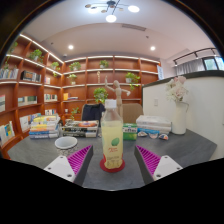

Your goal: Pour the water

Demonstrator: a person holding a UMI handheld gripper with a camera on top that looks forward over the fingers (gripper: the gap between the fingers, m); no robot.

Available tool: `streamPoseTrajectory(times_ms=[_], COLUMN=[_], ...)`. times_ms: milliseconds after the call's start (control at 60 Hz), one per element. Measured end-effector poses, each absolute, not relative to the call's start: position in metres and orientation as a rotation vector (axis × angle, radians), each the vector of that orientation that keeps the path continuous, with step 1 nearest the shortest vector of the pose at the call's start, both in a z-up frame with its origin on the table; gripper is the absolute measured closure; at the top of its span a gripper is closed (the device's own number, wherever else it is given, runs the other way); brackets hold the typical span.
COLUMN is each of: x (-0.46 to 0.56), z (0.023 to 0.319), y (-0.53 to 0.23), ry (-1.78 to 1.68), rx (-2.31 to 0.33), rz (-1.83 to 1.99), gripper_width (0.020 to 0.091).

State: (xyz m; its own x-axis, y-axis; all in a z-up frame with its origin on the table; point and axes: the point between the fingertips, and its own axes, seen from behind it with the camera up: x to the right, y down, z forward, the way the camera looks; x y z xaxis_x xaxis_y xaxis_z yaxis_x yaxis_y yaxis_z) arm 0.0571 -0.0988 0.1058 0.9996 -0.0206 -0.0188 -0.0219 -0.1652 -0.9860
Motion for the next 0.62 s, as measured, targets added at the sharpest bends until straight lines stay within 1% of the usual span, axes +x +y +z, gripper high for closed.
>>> streamPoseTrajectory(times_ms=[300,617], x=[0.065,0.060], z=[0.129,0.160], y=[-0.141,-0.152], ry=[0.107,0.065], rx=[-1.721,-1.671], rz=[-0.025,-0.056], gripper_width=[0.0260,0.0262])
